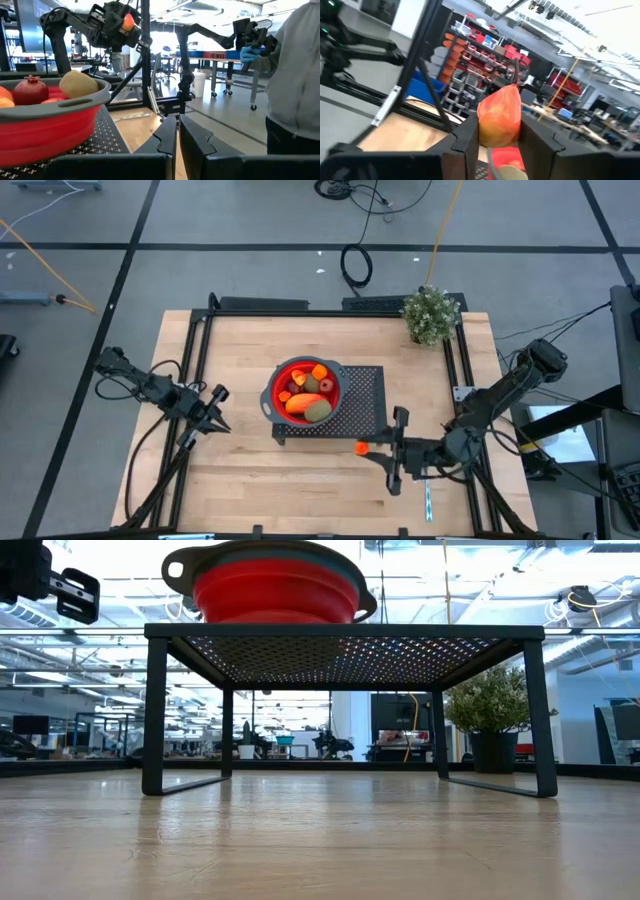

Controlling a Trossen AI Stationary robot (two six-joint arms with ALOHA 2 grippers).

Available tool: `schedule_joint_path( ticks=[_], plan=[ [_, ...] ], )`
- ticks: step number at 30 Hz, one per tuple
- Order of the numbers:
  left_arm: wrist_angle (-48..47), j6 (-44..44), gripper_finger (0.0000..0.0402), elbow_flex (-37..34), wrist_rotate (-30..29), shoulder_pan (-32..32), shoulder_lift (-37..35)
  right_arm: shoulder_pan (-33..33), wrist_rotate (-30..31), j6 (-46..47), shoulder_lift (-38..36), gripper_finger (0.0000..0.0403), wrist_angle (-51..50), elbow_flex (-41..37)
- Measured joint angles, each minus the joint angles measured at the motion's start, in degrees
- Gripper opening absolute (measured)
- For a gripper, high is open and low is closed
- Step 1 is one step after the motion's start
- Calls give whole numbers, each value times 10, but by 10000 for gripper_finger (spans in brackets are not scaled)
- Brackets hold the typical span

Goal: Pick & Place Fruit
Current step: Put the orange pear into the bowl on the shelf

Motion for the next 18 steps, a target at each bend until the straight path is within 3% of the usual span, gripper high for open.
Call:
schedule_joint_path(
  ticks=[7,18],
  plan=[
    [1,23,19,0,43,0,0,-30,-3,-29,0,107,-2,0],
    [0,34,19,0,22,0,0,-54,-3,-28,0,108,5,0]
  ],
)
